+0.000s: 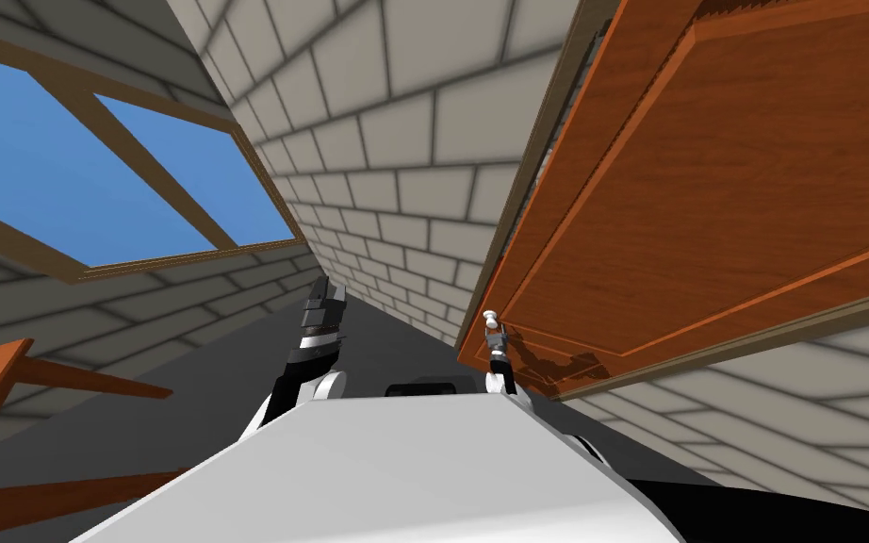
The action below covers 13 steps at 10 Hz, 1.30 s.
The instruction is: Pull the door open
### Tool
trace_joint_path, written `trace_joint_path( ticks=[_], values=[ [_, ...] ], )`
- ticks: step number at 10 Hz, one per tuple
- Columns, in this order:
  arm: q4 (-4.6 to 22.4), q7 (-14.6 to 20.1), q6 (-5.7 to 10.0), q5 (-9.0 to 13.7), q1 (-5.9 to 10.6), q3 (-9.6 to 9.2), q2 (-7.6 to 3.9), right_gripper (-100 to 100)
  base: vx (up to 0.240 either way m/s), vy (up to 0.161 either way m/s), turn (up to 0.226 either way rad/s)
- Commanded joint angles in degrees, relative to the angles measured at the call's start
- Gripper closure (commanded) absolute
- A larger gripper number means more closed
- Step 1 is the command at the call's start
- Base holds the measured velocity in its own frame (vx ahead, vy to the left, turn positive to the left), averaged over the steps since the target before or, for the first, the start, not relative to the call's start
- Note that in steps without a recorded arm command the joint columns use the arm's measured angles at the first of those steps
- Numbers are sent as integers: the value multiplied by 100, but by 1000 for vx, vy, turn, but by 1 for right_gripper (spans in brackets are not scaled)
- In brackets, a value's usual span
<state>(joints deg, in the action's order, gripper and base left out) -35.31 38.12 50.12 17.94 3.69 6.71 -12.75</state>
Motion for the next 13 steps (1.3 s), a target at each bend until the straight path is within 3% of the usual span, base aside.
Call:
trace_joint_path(
  ticks=[1, 13],
  values=[
    [-61, 286, -39, 139, 5, -36, 53, -100, -82, -7, 64],
    [-214, 1945, -168, 815, 100, -218, 297, -100, -63, -12, 44]
  ],
)
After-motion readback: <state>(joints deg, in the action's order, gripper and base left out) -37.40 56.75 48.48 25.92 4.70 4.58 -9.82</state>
